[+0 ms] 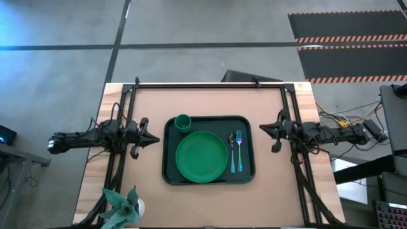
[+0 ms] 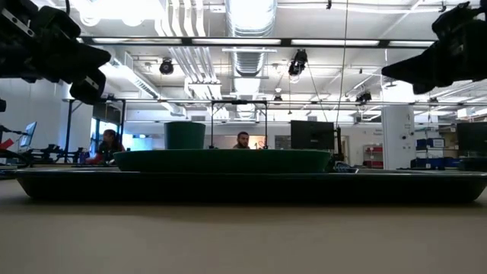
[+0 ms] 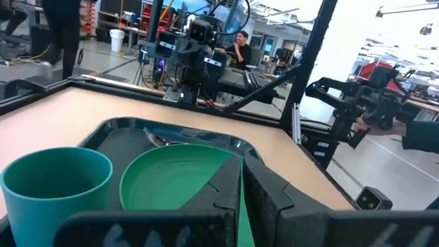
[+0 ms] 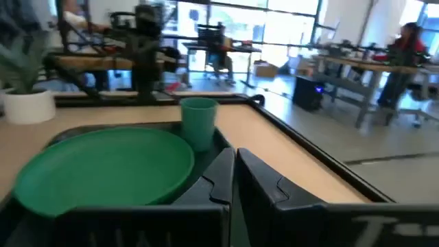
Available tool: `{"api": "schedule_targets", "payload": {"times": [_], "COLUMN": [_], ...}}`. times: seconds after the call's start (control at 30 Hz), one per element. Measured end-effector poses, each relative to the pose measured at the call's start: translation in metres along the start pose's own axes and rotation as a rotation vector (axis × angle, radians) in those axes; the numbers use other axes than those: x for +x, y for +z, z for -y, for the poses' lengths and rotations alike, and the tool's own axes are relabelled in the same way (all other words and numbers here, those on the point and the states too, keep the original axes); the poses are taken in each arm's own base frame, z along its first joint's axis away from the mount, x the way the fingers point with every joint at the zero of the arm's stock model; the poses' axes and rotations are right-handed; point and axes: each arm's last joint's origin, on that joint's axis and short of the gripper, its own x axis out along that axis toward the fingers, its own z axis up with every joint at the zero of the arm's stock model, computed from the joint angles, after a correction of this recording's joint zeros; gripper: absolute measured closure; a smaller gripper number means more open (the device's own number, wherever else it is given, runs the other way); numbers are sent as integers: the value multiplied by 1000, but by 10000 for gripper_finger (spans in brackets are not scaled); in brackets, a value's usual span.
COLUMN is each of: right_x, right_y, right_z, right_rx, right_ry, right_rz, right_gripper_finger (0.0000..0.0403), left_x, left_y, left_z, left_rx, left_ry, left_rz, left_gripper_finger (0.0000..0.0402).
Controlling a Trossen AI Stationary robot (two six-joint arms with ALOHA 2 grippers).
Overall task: Pick and place plate/cup/fork/spoon on tray
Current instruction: Return to Home Position
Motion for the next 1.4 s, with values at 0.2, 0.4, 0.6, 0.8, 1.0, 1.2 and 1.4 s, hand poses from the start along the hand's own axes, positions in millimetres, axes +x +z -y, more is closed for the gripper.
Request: {"api": "schedule_targets", "payload": {"times": [0.2,0.4,0.6,0.8,1.0,1.2,1.4], "right_x": [-1,-4,-16,-19,-8,0,2], "right_y": [-4,-5,5,19,10,-3,-5], "right_z": [-1,-2,3,5,1,-3,-4], "right_rx": [29,-2,42,-40,-93,-58,-82], "right_ry": [32,108,104,115,111,103,90], "right_rz": [-51,-103,-233,-168,-57,23,71], "right_gripper_finger": [394,394,394,394,394,394,394], "left_x": [0,0,0,0,0,0,0], "left_y": [0,-1,0,0,1,1,3], "left_z": [0,0,1,1,1,2,3], "left_rx": [1,3,69,71,83,145,216], "left_ry": [-1,-1,-30,-32,-34,-62,-70], "left_rz": [-2,-3,-9,-10,1,-1,28], "left_gripper_finger": [402,402,402,402,402,402,402]}}
